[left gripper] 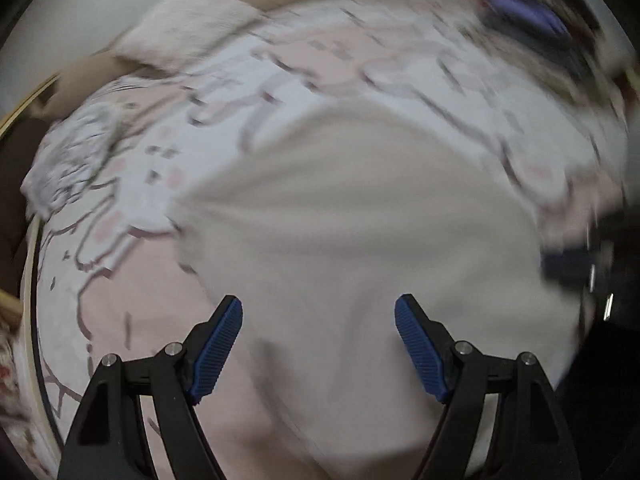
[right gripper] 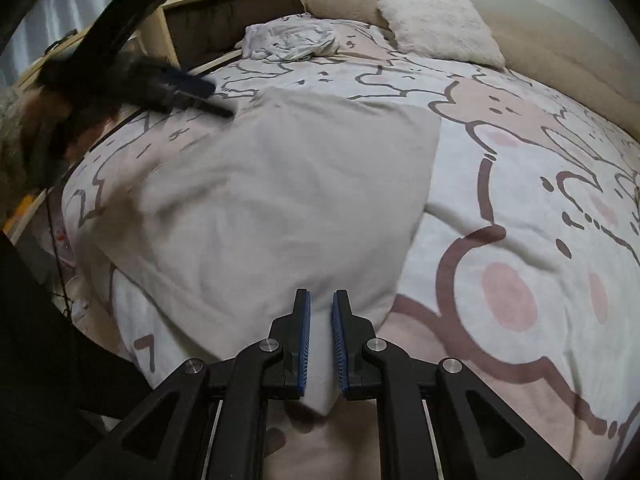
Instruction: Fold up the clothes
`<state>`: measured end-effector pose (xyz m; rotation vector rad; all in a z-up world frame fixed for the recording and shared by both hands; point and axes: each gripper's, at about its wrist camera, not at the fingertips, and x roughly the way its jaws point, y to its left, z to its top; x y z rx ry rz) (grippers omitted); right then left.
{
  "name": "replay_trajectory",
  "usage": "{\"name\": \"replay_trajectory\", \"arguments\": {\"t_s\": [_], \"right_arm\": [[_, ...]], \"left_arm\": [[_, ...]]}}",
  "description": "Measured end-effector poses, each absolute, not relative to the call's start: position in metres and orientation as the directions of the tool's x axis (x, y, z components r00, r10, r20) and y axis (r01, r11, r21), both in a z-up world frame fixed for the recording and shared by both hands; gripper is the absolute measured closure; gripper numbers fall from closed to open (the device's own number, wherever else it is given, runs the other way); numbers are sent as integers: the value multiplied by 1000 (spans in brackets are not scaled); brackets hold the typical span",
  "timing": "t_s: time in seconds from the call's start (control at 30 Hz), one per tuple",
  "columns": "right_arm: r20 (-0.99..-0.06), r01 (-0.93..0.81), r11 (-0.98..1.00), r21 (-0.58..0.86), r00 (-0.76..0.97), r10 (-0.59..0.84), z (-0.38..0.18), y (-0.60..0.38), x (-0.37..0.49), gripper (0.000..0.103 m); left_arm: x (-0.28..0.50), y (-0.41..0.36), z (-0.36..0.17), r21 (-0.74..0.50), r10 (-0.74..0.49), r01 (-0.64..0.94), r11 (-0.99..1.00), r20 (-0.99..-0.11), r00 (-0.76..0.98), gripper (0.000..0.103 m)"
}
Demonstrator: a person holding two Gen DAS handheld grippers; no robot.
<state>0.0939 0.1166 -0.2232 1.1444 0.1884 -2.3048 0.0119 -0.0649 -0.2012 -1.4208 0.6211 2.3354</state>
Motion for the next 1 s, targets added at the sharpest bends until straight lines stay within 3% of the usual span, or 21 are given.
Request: {"name": "replay_trajectory", "arguments": {"t_s": [0.17, 0.37, 0.43, 0.53, 0.6, 0.63, 0.67, 0.87, 1.0], "right_arm": [[-765, 553, -826, 113, -482, -427, -223, 118, 109, 92], [-781, 559, -823, 102, -468, -414, -215, 124, 132, 92], [-755, 558, -829, 25, -533, -382, -198, 126, 139, 92], [-704, 574, -793, -204, -649, -288, -185, 117, 152, 91], [-670, 587, -723, -365, -705, -234, -185, 107, 162, 74], [-666, 605, -680, -415, -711, -226, -189, 101, 167, 48], [-663, 621, -638, -455, -715, -223, -193, 96, 172, 37], [-677, 658, -559, -504, -703, -218, -209, 77, 181, 37], [-684, 640, -609, -469, -699, -209, -208, 79, 175, 37]], "left_arm": [[34, -82, -230, 273, -36, -513, -814, -905, -424, 23], [42, -123, -216, 295, -85, -397, -869, -880, -468, 21], [50, -131, -205, 298, -87, -369, -880, -866, -493, 24], [83, -111, -183, 394, -64, -434, -811, -795, -603, 24], [104, -91, -176, 481, -53, -478, -735, -743, -667, 24], [117, -80, -174, 523, -40, -500, -690, -717, -695, 24], [130, -70, -174, 565, -27, -520, -641, -693, -720, 24], [198, -31, -215, 789, 26, -569, -234, -580, -815, 23], [212, -30, -249, 860, -1, -509, -47, -509, -861, 21]]}}
